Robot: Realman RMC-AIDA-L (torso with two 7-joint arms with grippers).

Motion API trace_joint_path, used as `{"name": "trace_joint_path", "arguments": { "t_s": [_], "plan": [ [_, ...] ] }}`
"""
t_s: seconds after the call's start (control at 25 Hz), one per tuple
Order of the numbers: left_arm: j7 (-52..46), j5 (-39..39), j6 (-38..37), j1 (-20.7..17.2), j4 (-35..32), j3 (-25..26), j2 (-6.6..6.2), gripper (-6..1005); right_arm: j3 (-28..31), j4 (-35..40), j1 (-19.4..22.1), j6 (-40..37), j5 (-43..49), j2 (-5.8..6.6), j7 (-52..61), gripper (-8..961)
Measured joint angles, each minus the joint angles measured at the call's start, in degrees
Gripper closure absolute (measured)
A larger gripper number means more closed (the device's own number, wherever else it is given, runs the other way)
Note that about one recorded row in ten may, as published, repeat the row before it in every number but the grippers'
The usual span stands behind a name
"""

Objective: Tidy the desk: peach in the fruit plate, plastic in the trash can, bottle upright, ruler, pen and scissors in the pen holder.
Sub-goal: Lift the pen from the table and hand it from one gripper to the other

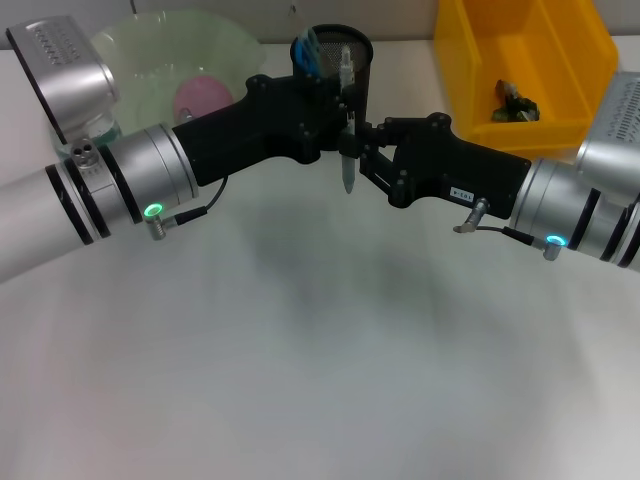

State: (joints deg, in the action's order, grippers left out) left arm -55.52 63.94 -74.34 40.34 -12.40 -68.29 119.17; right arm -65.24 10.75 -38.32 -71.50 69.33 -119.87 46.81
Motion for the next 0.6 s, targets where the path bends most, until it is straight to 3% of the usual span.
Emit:
{"name": "trace_joint_path", "arguments": {
  "t_s": [0.08,0.6],
  "plan": [
    [0.0,-0.1,0.0,0.0,0.0,0.0,0.00,832,-0.1,0.0,0.0,0.0,0.0,0.00,-0.1,774],
    [-0.4,-1.6,0.0,0.0,0.1,0.0,0.00,848,0.5,0.0,0.5,0.0,0.0,-0.01,0.2,767]
  ]
}}
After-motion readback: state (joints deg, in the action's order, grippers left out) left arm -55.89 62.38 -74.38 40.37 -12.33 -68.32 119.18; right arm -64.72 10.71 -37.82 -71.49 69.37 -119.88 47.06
